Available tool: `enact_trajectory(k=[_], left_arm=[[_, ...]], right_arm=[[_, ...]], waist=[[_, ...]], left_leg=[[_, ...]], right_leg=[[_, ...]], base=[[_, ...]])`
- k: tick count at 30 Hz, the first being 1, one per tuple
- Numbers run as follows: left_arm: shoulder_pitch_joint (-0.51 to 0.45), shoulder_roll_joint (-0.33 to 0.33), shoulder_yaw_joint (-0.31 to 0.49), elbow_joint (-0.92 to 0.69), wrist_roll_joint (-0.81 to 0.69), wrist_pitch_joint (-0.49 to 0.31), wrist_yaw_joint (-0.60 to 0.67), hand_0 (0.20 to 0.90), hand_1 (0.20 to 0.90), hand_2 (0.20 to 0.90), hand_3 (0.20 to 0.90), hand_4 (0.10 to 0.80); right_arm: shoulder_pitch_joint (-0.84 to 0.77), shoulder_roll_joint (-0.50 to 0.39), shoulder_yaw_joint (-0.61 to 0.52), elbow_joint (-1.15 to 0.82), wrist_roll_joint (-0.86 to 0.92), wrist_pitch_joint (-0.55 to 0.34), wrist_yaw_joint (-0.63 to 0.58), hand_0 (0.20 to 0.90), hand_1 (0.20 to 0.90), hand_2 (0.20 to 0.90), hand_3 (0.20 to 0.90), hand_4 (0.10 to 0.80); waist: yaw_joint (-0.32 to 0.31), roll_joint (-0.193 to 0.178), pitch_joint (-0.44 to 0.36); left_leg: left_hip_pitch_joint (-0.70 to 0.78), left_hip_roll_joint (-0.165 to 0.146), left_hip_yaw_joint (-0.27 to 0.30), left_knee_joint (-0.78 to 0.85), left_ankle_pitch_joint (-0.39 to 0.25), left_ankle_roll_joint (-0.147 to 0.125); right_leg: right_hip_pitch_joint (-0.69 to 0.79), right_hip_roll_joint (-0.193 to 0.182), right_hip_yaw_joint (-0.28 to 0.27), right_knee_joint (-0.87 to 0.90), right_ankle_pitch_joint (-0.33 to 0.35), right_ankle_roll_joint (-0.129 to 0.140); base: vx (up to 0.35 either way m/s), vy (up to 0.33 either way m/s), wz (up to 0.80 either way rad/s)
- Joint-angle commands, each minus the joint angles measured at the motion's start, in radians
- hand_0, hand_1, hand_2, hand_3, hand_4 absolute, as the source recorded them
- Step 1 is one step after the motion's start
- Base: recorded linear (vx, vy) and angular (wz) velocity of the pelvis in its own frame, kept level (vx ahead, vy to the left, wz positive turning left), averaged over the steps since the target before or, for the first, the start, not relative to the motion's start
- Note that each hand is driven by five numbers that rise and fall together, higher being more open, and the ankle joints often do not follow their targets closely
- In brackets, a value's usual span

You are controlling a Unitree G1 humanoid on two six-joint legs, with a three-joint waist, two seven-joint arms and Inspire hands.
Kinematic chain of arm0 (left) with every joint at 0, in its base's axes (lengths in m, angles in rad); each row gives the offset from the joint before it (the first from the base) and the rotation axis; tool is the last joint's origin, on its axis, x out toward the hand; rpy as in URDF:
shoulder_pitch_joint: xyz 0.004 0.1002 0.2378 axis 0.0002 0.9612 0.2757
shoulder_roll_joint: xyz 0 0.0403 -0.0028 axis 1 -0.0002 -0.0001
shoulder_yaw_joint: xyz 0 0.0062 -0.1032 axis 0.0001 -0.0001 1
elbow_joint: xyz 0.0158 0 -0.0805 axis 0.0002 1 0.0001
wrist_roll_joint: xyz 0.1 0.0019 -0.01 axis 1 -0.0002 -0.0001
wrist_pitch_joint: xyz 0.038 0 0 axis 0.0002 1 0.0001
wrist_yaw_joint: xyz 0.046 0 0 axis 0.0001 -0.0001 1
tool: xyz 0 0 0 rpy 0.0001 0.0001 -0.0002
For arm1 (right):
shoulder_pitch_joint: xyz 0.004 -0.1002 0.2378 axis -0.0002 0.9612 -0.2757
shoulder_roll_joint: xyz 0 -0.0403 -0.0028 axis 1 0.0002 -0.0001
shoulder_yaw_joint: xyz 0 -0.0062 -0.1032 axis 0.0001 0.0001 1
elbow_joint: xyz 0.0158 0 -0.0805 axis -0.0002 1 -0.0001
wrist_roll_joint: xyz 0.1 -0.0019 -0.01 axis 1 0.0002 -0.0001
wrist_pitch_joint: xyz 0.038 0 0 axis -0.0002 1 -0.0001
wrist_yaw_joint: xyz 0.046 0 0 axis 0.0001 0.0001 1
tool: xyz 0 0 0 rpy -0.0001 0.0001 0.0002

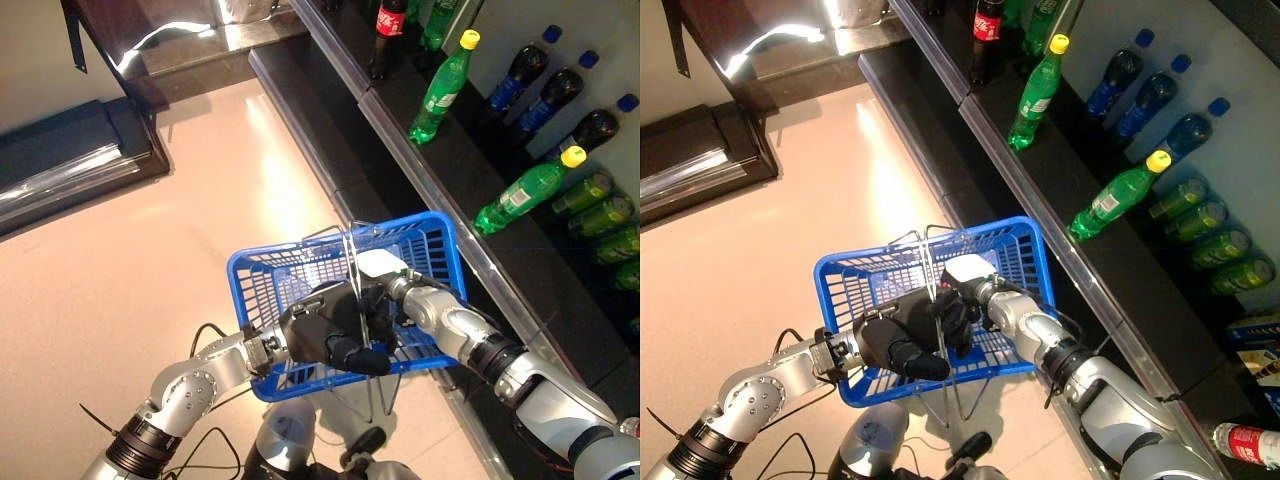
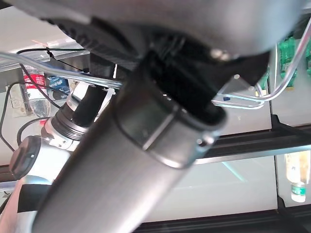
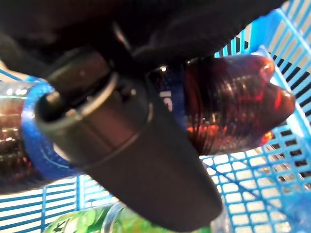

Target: Pick up the drink and place into the basket.

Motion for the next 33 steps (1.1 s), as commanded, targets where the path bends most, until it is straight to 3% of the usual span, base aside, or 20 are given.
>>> enact_trajectory(k=[1,24,33], left_arm=[[-0.051,-0.179,-0.087,-0.243,-0.14,-0.109,-0.217,0.3,0.3,0.3,0.2,0.1],[-0.052,-0.189,-0.076,-0.25,-0.141,-0.107,-0.201,0.3,0.3,0.3,0.2,0.1],[-0.034,-0.185,-0.04,-0.241,-0.146,-0.171,-0.123,0.3,0.3,0.3,0.2,0.1]], right_arm=[[-0.022,0.063,0.07,0.037,-0.019,-0.008,-0.066,0.9,0.9,0.9,0.9,0.8],[0.0,0.078,0.045,0.048,-0.01,0.012,-0.074,0.9,0.9,0.9,0.9,0.8],[0.033,0.073,0.004,0.012,0.095,0.032,-0.124,0.9,0.9,0.9,0.9,0.8]], waist=[[-0.006,-0.02,-0.386],[-0.01,-0.019,-0.39],[-0.016,-0.016,-0.389]], left_leg=[[0.017,-0.022,0.015,-0.065,-0.016,0.004],[0.022,-0.022,0.02,-0.065,-0.019,0.006],[0.024,-0.024,0.02,-0.065,-0.019,0.007]], right_leg=[[0.038,0.014,-0.025,0.003,-0.024,0.02],[0.039,0.015,-0.024,0.003,-0.027,0.018],[0.038,0.015,-0.016,0.003,-0.024,0.019]], base=[[0.0,0.0,0.0],[0.0,0.0,0.0],[0.0,0.0,0.0]])
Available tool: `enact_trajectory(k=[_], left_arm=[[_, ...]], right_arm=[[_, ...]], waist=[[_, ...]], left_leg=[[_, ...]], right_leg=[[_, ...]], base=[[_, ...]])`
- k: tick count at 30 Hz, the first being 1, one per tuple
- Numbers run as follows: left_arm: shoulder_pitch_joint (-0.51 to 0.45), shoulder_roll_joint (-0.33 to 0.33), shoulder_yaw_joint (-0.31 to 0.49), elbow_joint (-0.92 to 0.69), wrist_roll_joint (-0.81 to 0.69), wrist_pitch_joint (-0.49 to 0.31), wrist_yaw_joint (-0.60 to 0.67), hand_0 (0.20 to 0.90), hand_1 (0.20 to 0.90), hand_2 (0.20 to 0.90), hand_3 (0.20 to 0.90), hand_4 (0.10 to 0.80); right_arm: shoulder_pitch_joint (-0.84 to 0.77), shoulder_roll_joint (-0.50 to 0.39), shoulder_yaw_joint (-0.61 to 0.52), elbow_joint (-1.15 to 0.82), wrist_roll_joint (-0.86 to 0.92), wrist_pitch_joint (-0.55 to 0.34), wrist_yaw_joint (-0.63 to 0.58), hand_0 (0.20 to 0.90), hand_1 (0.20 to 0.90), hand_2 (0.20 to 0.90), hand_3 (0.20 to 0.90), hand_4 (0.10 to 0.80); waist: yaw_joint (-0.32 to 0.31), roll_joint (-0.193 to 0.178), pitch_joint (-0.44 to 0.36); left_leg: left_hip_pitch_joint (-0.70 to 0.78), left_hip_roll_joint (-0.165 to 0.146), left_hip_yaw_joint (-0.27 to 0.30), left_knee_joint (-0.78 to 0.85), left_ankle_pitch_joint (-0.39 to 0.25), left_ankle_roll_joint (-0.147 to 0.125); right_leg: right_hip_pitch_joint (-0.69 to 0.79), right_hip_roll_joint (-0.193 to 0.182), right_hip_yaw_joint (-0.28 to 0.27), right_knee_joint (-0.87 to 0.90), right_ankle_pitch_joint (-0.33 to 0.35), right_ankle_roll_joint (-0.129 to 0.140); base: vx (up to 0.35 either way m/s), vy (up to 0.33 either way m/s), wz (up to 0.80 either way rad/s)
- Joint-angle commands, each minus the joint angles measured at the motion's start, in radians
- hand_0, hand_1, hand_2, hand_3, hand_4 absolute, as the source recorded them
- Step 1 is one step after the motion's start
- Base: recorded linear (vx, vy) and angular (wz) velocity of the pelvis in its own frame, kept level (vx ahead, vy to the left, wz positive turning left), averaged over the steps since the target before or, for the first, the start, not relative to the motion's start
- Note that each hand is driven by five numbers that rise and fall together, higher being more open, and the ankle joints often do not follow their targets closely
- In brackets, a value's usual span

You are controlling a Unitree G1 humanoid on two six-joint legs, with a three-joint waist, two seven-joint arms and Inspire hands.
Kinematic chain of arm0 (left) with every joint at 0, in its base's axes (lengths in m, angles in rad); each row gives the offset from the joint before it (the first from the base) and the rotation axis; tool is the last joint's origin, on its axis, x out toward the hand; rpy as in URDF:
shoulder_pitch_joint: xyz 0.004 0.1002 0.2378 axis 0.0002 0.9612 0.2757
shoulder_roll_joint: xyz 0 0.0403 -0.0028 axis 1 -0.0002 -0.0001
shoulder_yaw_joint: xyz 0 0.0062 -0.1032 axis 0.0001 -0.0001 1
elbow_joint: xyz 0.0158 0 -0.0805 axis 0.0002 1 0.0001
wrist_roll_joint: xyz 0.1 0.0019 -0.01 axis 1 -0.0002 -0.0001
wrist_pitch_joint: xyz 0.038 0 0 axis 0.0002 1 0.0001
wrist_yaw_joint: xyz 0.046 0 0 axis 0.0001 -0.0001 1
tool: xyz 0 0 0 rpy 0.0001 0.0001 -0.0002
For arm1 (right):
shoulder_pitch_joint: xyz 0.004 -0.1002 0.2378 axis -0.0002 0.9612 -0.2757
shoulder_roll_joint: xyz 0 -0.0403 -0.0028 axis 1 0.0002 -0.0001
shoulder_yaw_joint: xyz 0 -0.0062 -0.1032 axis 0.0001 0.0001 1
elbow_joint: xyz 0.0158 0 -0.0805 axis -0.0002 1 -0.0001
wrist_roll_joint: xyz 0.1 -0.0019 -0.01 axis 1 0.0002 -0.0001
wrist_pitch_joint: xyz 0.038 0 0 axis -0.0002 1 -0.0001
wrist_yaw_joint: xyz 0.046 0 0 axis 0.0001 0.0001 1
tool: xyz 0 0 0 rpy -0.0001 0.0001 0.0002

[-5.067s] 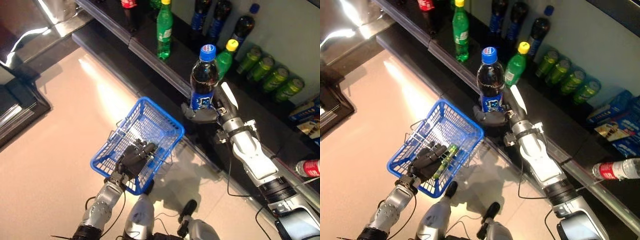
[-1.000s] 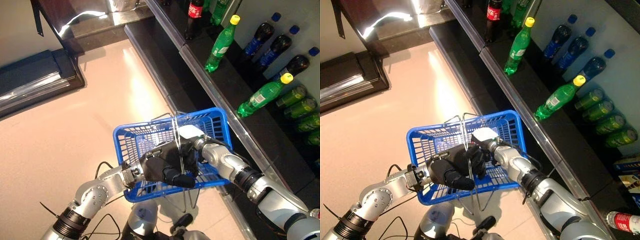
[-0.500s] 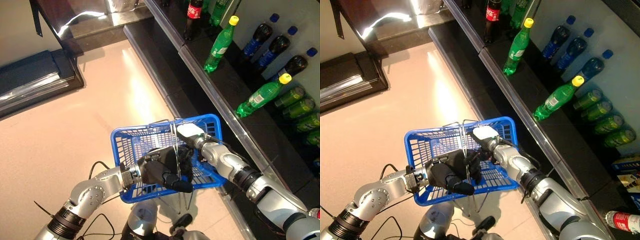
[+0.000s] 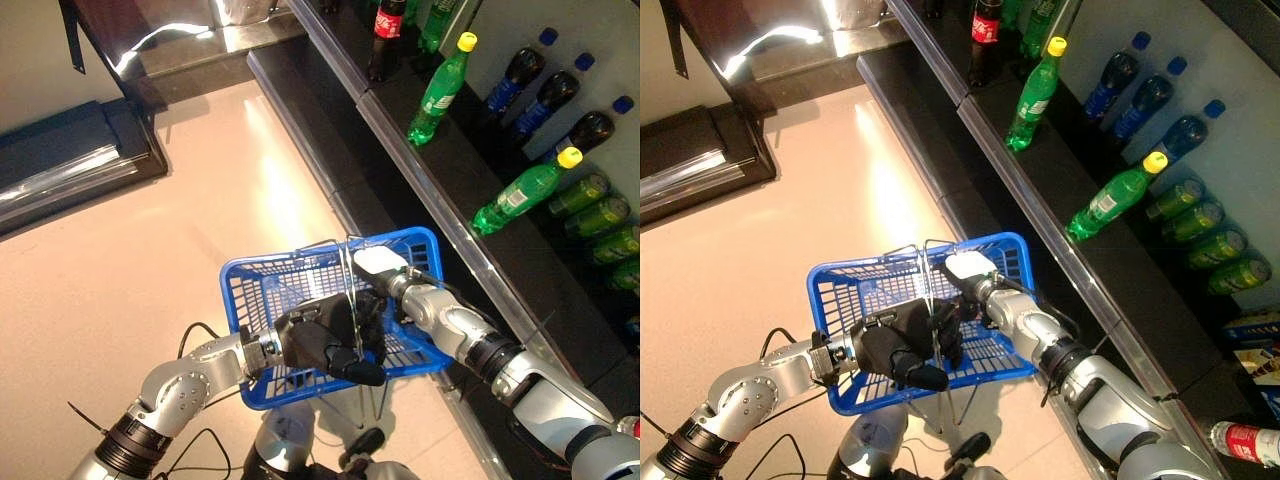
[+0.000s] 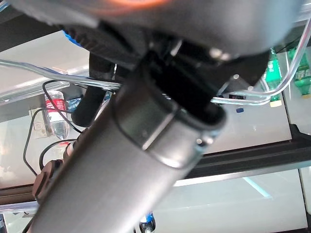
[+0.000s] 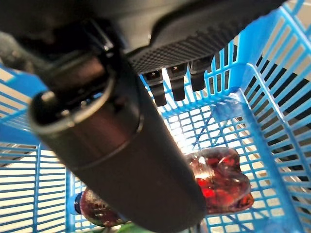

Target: Pick up the drink and place into the basket.

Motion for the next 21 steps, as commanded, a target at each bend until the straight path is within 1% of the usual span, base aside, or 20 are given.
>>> enact_trajectory(k=[1,5,6,8,9,10,12,17,18,21], left_arm=[[-0.03,-0.237,-0.028,-0.242,-0.208,-0.216,-0.135,0.3,0.3,0.3,0.2,0.1],[0.003,-0.234,0.041,-0.225,-0.192,-0.276,-0.067,0.3,0.3,0.3,0.2,0.1],[0.003,-0.235,0.04,-0.226,-0.192,-0.276,-0.067,0.3,0.3,0.3,0.2,0.1],[0.018,-0.236,0.067,-0.215,-0.179,-0.312,-0.033,0.3,0.3,0.3,0.2,0.1],[0.03,-0.239,0.094,-0.213,-0.168,-0.331,-0.009,0.3,0.3,0.3,0.2,0.1],[0.035,-0.24,0.1,-0.212,-0.168,-0.337,-0.001,0.3,0.3,0.3,0.2,0.1],[0.051,-0.247,0.137,-0.199,-0.156,-0.37,0.04,0.3,0.3,0.3,0.2,0.1],[0.079,-0.259,0.186,-0.173,-0.119,-0.461,0.117,0.3,0.3,0.3,0.2,0.1],[0.08,-0.259,0.188,-0.171,-0.119,-0.465,0.122,0.3,0.3,0.3,0.2,0.1],[0.095,-0.268,0.214,-0.151,-0.098,-0.512,0.169,0.3,0.3,0.3,0.2,0.1]], right_arm=[[0.047,0.058,0.014,0.007,0.083,0.003,-0.121,0.9,0.9,0.9,0.9,0.8],[0.122,0.031,-0.047,-0.088,0.166,-0.005,-0.154,0.9,0.9,0.9,0.9,0.8],[0.122,0.03,-0.047,-0.089,0.166,-0.004,-0.154,0.9,0.9,0.9,0.9,0.8],[0.158,0.021,-0.076,-0.124,0.189,-0.023,-0.169,0.9,0.9,0.9,0.9,0.8],[0.19,0.013,-0.101,-0.158,0.204,-0.036,-0.172,0.9,0.9,0.9,0.9,0.8],[0.2,0.01,-0.108,-0.168,0.206,-0.039,-0.173,0.9,0.9,0.9,0.9,0.8],[0.244,0.001,-0.142,-0.206,0.229,-0.065,-0.183,0.9,0.9,0.9,0.9,0.8],[0.341,-0.022,-0.207,-0.306,0.265,-0.112,-0.195,0.9,0.9,0.9,0.9,0.8],[0.347,-0.023,-0.211,-0.311,0.267,-0.114,-0.196,0.9,0.9,0.9,0.9,0.8],[0.408,-0.034,-0.255,-0.366,0.303,-0.143,-0.2,0.9,0.9,0.9,0.9,0.8]], waist=[[-0.013,-0.01,-0.386],[-0.031,-0.005,-0.381],[-0.033,-0.006,-0.383],[-0.048,-0.004,-0.384],[-0.059,-0.001,-0.385],[-0.06,0.0,-0.385],[-0.081,0.005,-0.385],[-0.126,0.017,-0.382],[-0.128,0.017,-0.382],[-0.158,0.024,-0.379]], left_leg=[[0.024,-0.023,0.021,-0.068,-0.018,0.007],[0.028,-0.02,0.036,-0.068,-0.021,0.01],[0.023,-0.022,0.033,-0.068,-0.017,0.011],[0.023,-0.021,0.042,-0.068,-0.018,0.013],[0.024,-0.018,0.052,-0.068,-0.019,0.013],[0.025,-0.017,0.055,-0.068,-0.02,0.013],[0.029,-0.012,0.073,-0.068,-0.022,0.013],[0.04,0.0,0.117,-0.068,-0.031,0.014],[0.041,0.001,0.12,-0.068,-0.031,0.014],[0.047,0.008,0.15,-0.068,-0.036,0.014]], right_leg=[[0.036,0.015,-0.015,0.003,-0.024,0.019],[0.031,0.013,0.001,0.003,-0.02,0.022],[0.028,0.011,-0.002,0.002,-0.016,0.023],[0.023,0.01,0.007,0.001,-0.015,0.024],[0.021,0.01,0.017,0.0,-0.013,0.025],[0.02,0.01,0.02,0.0,-0.013,0.025],[0.015,0.009,0.037,-0.001,-0.011,0.027],[0.0,0.007,0.076,-0.001,-0.006,0.028],[-0.001,0.006,0.078,-0.001,-0.005,0.029],[-0.008,0.005,0.099,-0.001,-0.003,0.031]], base=[[0.0,0.0,0.0],[-0.003,0.004,-0.01],[-0.015,0.013,-0.04],[-0.011,0.006,-0.02],[-0.02,0.011,-0.05],[-0.02,0.014,-0.08],[-0.02,0.016,-0.18],[-0.019,0.015,-0.21],[-0.018,0.01,-0.23],[-0.023,0.014,-0.26]])
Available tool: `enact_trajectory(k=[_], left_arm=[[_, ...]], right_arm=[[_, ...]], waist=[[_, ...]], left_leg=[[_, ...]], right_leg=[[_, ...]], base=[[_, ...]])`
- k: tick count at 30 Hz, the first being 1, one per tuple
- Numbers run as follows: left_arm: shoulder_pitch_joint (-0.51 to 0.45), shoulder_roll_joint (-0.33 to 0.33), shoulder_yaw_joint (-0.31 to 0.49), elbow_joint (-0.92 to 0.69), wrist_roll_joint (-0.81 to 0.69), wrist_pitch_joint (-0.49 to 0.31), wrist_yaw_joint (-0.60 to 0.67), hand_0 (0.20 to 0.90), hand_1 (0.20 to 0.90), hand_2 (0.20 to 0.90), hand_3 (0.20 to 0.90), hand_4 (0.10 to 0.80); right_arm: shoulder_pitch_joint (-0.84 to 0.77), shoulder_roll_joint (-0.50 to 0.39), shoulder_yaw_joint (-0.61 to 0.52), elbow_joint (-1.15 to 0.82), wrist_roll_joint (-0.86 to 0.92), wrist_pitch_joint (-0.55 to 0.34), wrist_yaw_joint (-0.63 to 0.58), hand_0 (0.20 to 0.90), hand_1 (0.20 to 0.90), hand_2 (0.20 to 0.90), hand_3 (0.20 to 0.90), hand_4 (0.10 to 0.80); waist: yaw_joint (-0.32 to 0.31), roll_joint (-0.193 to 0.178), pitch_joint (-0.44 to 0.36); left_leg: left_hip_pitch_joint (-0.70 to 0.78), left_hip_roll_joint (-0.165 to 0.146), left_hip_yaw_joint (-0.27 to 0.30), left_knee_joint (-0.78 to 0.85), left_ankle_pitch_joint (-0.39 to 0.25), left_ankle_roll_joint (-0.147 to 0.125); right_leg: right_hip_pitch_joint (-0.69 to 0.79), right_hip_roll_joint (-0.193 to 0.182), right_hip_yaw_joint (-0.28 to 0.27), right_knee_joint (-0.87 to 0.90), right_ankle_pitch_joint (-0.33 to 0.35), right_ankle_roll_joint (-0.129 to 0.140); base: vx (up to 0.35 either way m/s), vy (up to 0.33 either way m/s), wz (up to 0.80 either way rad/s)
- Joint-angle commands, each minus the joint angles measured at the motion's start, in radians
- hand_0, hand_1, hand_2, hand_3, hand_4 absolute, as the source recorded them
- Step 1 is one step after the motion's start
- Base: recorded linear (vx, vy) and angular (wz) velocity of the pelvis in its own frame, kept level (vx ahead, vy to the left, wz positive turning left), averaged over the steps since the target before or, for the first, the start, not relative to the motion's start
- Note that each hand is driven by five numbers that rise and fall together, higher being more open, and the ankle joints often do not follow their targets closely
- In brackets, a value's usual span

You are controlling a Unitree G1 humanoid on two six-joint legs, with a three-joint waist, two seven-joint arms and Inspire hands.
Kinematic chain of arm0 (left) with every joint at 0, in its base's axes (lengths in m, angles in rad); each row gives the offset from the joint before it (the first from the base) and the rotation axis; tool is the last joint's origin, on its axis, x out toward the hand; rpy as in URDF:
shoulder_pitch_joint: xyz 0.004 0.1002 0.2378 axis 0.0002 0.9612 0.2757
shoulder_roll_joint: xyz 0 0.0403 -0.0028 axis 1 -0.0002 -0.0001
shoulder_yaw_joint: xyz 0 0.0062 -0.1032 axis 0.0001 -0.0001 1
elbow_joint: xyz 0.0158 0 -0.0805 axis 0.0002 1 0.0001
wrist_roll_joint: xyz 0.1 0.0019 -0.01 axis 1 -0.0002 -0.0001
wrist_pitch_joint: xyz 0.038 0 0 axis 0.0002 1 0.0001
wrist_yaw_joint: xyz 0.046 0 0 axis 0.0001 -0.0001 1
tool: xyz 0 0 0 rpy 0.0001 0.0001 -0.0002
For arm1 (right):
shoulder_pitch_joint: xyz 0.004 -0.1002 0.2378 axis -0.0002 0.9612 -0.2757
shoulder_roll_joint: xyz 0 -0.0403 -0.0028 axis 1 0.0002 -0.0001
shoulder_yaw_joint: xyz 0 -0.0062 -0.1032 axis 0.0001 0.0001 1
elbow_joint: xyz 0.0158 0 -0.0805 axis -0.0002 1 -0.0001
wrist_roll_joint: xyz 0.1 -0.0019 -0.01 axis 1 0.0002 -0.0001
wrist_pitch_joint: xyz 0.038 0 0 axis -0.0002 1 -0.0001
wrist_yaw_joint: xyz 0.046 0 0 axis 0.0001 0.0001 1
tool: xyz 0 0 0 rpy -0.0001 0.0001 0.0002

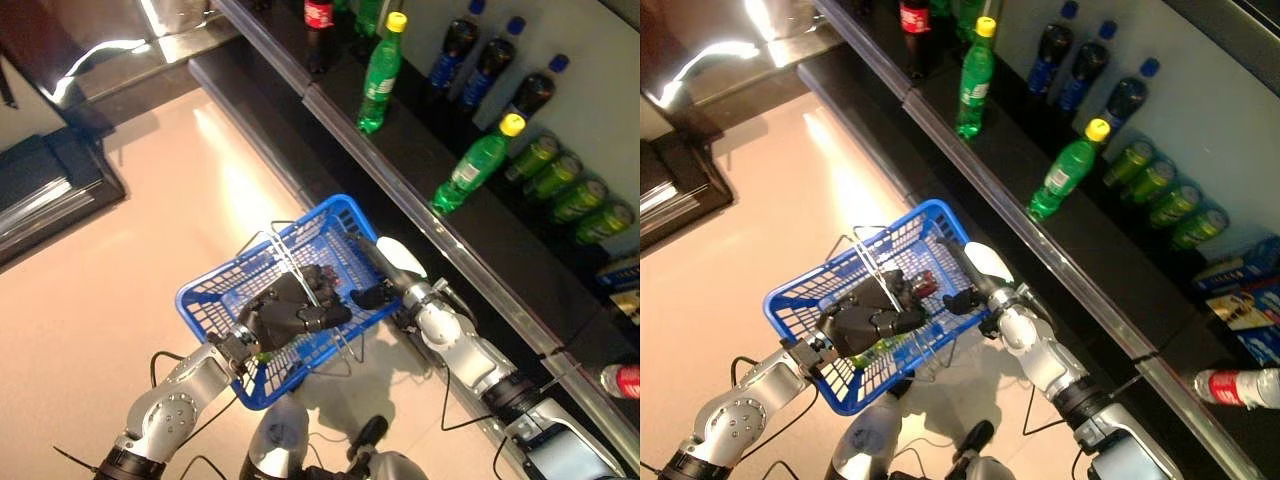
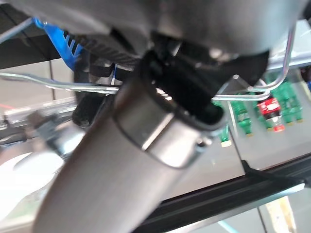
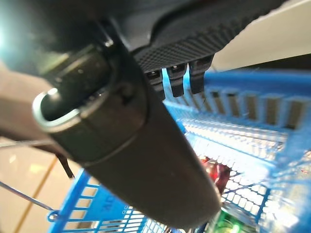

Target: Pick up the drink and place into the basket.

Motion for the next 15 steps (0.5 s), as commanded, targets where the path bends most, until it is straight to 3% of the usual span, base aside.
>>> enact_trajectory(k=[1,8,15], left_arm=[[-0.077,-0.174,0.054,-0.146,-0.088,-0.32,-0.113,0.3,0.3,0.3,0.2,0.1],[-0.037,-0.181,0.129,-0.049,-0.025,-0.397,-0.026,0.3,0.3,0.3,0.2,0.1],[0.031,-0.192,0.254,0.191,0.038,-0.424,0.043,0.3,0.3,0.3,0.2,0.1]], right_arm=[[0.123,-0.029,0.007,-0.043,0.073,-0.113,-0.066,0.9,0.9,0.9,0.9,0.8],[0.253,0.001,-0.109,-0.047,0.183,-0.166,-0.073,0.9,0.9,0.9,0.9,0.8],[0.397,0.031,-0.235,0.075,0.265,-0.207,-0.057,0.9,0.9,0.9,0.9,0.8]], waist=[[-0.054,0.03,-0.376],[-0.127,0.045,-0.379],[-0.197,0.057,-0.377]], left_leg=[[0.038,-0.003,0.063,-0.066,-0.027,0.002],[0.053,0.015,0.131,-0.066,-0.038,0.0],[0.073,0.025,0.187,-0.066,-0.057,0.0]], right_leg=[[0.028,0.008,0.01,-0.002,-0.019,0.037],[0.008,0.006,0.058,-0.002,-0.012,0.039],[-0.003,0.006,0.1,-0.002,-0.011,0.034]], base=[[-0.031,0.012,-0.23],[-0.012,0.007,-0.25],[0.005,0.005,-0.2]])
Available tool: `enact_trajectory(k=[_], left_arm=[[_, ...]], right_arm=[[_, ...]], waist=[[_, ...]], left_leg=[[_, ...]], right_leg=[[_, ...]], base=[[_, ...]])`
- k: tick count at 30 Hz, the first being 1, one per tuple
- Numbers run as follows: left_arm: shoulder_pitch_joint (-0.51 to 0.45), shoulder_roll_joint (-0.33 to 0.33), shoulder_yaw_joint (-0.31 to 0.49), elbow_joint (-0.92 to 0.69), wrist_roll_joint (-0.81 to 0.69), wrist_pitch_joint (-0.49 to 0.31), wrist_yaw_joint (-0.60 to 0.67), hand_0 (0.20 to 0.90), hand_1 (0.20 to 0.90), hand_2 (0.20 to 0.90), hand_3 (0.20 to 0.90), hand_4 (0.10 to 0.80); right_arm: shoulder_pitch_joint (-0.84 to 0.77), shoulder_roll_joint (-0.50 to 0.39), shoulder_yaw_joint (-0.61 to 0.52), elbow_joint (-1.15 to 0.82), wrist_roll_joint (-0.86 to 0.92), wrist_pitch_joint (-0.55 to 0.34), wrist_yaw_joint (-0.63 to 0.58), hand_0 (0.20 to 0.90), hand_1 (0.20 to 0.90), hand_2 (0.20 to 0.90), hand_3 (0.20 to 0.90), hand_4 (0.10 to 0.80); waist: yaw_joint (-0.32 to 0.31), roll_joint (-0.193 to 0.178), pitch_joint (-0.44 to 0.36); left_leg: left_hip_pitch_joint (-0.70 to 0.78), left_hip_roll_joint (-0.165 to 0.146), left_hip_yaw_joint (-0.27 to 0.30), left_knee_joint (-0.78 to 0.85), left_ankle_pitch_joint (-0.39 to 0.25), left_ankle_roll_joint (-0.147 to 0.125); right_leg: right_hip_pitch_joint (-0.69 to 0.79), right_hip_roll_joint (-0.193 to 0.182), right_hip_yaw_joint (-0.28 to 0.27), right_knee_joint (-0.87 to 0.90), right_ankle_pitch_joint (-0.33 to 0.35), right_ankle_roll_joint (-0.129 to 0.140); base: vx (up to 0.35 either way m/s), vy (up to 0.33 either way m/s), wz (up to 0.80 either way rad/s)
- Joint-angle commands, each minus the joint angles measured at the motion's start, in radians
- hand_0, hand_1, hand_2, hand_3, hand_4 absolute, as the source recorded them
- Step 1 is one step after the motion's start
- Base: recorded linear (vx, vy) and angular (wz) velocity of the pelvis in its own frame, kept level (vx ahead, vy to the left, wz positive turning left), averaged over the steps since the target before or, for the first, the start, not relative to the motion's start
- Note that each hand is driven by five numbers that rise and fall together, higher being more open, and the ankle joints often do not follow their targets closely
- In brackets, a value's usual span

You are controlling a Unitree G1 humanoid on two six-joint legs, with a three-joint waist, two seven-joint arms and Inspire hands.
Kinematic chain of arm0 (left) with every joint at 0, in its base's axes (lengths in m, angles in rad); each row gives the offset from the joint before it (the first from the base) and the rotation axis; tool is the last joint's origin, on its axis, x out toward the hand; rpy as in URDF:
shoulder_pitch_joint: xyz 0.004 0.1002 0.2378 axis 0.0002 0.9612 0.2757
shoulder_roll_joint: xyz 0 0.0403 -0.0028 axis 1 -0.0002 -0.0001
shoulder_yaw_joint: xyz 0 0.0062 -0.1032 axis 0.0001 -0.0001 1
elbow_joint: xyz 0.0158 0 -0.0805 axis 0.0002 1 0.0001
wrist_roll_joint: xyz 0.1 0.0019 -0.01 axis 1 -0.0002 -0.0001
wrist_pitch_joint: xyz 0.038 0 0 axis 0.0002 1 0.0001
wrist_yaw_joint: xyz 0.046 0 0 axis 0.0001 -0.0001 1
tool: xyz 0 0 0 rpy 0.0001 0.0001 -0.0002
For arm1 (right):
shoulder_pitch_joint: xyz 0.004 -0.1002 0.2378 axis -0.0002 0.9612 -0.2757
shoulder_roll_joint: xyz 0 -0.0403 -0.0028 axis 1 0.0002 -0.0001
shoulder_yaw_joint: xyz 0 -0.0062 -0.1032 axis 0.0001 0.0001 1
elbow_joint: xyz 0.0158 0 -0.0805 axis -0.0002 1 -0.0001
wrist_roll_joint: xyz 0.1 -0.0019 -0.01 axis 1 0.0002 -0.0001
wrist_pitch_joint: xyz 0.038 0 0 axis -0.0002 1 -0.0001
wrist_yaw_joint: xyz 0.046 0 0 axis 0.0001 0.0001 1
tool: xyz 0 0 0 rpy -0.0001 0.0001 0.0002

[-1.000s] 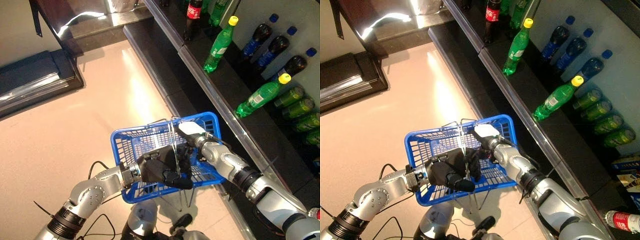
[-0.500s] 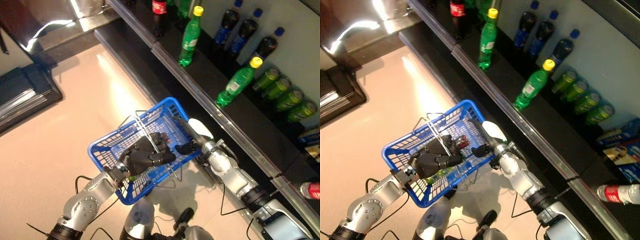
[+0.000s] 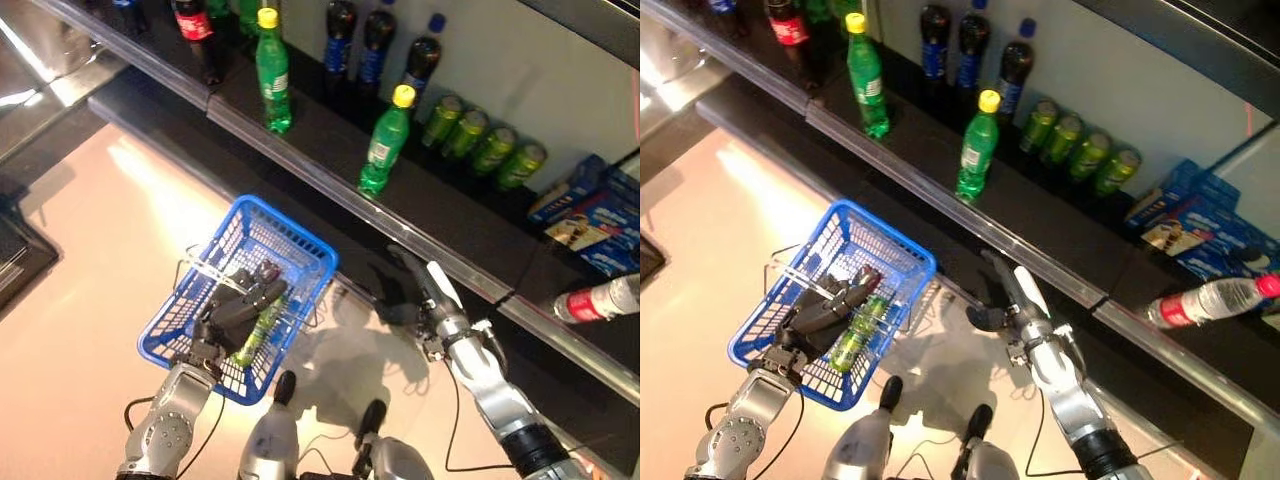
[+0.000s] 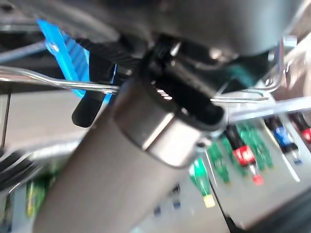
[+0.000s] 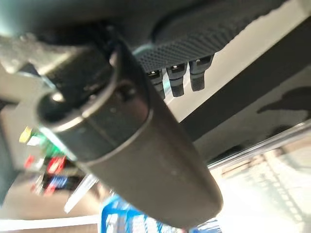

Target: Pick up the drink and place into the basket.

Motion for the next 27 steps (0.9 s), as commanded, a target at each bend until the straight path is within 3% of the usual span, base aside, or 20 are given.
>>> enact_trajectory(k=[1,11,17,23,27], left_arm=[[-0.044,-0.043,0.073,-0.049,0.013,-0.254,-0.104,0.3,0.3,0.3,0.2,0.1],[-0.028,-0.046,0.149,0.341,0.102,-0.238,-0.021,0.3,0.3,0.3,0.2,0.1],[-0.049,-0.052,0.169,0.655,0.175,-0.274,-0.018,0.3,0.3,0.3,0.2,0.1],[-0.062,-0.048,0.185,0.908,0.24,-0.23,-0.015,0.3,0.3,0.3,0.2,0.1],[-0.072,-0.052,0.195,1.011,0.212,-0.195,-0.055,0.3,0.3,0.3,0.2,0.1]], right_arm=[[0.106,-0.017,0.024,0.104,0.061,-0.105,-0.029,0.9,0.9,0.9,0.9,0.8],[0.164,0.016,-0.059,0.332,0.12,-0.075,-0.064,0.9,0.9,0.9,0.9,0.8],[0.162,0.049,-0.115,0.579,0.208,-0.115,-0.043,0.9,0.9,0.9,0.9,0.8],[0.138,0.079,-0.186,0.866,0.288,-0.129,-0.009,0.9,0.9,0.9,0.9,0.8],[0.135,0.081,-0.2,0.95,0.265,-0.108,-0.005,0.9,0.9,0.9,0.9,0.8]], waist=[[-0.036,0.062,-0.371],[-0.073,0.068,-0.371],[-0.085,0.077,-0.377],[-0.092,0.086,-0.393],[-0.096,0.087,-0.395]], left_leg=[[0.019,-0.007,0.065,-0.017,-0.053,-0.004],[0.033,-0.003,0.085,-0.017,-0.064,-0.004],[0.044,-0.003,0.093,-0.017,-0.073,-0.003],[0.05,0.0,0.105,-0.017,-0.08,-0.005],[0.055,-0.001,0.108,-0.017,-0.084,-0.004]], right_leg=[[0.028,-0.001,-0.009,-0.002,-0.025,0.038],[0.029,0.001,0.012,0.001,-0.028,0.034],[0.033,0.004,0.021,0.005,-0.036,0.03],[0.034,0.008,0.032,0.007,-0.044,0.026],[0.036,0.01,0.035,0.01,-0.048,0.023]], base=[[0.007,-0.005,-0.22],[0.008,-0.011,-0.03],[0.017,0.004,-0.06],[0.009,0.003,-0.02],[0.0,0.0,0.0]])
